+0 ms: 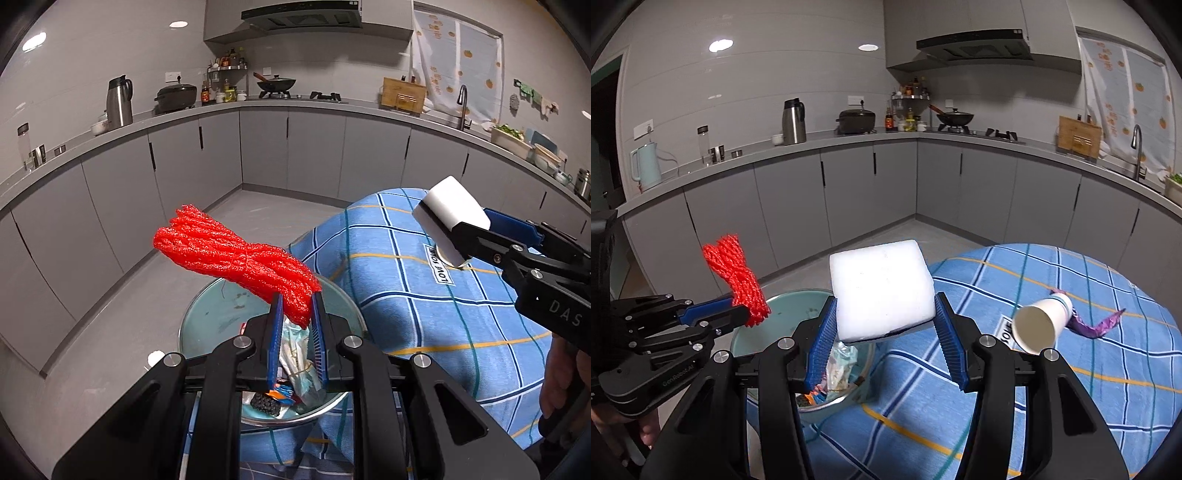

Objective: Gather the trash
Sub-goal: 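Carry the red mesh and white sponge over the teal bucket with both grippers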

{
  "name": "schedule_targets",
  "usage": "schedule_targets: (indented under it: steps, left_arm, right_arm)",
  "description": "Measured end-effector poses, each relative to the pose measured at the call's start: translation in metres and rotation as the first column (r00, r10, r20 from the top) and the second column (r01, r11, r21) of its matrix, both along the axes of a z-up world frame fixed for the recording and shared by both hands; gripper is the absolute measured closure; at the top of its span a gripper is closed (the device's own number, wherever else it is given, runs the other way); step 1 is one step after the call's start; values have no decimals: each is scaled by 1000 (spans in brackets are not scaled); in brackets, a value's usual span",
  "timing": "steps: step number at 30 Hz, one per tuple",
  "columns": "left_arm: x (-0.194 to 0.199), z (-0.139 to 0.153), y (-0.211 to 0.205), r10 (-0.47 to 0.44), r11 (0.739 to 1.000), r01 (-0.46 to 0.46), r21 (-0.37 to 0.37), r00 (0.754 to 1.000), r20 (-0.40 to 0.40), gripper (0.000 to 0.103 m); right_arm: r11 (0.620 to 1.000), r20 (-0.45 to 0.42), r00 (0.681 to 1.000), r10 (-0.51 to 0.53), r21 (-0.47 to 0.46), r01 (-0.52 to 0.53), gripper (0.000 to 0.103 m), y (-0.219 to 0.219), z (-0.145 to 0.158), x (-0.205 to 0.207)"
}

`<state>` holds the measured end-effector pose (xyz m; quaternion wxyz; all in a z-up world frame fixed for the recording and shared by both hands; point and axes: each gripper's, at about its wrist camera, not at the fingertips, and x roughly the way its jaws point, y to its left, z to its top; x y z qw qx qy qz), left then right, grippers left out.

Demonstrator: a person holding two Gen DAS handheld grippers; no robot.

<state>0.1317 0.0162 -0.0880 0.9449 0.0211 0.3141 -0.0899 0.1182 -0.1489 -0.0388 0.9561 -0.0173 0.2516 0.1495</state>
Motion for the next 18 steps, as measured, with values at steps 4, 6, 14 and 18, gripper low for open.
schedule_targets:
  steps: [4,6,14,18]
  left_arm:
    - [1,0,4,14,1000,-14,-2,1000,-2,87]
    - [2,0,5,22,1000,-22,-1,1000,-2,87]
    - [8,-4,22,61,998,-61,-5,998,-13,87]
    - [9,-6,24,61,998,-61,-8,998,-19,87]
  right_arm:
    - [1000,3,1000,24,-2,-24,51,11,2,4]
    - [999,4,999,32,-3,-32,51,16,2,5]
    - [998,-3,999,55,-8,-55,51,29,-1,10]
    - [998,-10,998,67,-11,-67,50,36,-3,14]
